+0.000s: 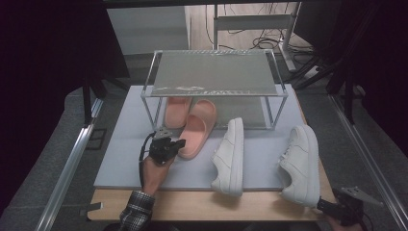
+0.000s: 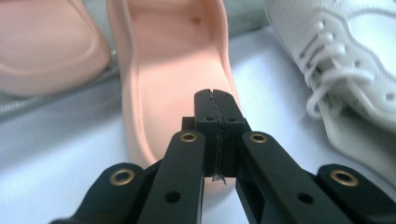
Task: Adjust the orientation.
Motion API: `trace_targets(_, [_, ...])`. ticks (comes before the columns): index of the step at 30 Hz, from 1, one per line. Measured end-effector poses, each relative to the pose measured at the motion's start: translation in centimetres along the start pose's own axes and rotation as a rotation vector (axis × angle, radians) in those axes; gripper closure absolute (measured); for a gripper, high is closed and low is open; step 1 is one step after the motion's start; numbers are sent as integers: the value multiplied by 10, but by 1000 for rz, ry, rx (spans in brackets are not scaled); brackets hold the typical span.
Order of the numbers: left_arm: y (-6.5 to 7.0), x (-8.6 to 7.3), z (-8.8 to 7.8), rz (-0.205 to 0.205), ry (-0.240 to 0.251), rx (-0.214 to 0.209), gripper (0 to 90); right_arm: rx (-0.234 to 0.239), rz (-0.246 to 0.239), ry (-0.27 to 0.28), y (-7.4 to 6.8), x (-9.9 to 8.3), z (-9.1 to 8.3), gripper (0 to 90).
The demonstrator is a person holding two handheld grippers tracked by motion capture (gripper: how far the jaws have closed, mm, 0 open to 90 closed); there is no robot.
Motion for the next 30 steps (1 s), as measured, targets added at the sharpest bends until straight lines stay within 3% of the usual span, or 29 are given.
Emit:
trace_targets(6, [-4,-19,-6,-1,-9,14,895,-1,1,0,0,0,0,162])
trace_targets(13, [-3,-30,-3,0,-16,49,895,-1,5,-1,0,0,0,161])
trace_targets(18, [1,-32,2,16,-25,73,895,-1,5,-1,0,0,0,161])
trace_targets(30, [5,-28,11,-4,-9,72,895,-3,5,-1,-1,0,1,159])
Point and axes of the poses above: each handheld gripper's, and its own axes: z roughly forward along the jaws, x roughly out of its top, y roughly to its right, the point moved 6 cm from there along z, roughly forward along the jaws, and after that the axes turned 14 degrees about x, right-handed, at the moved point
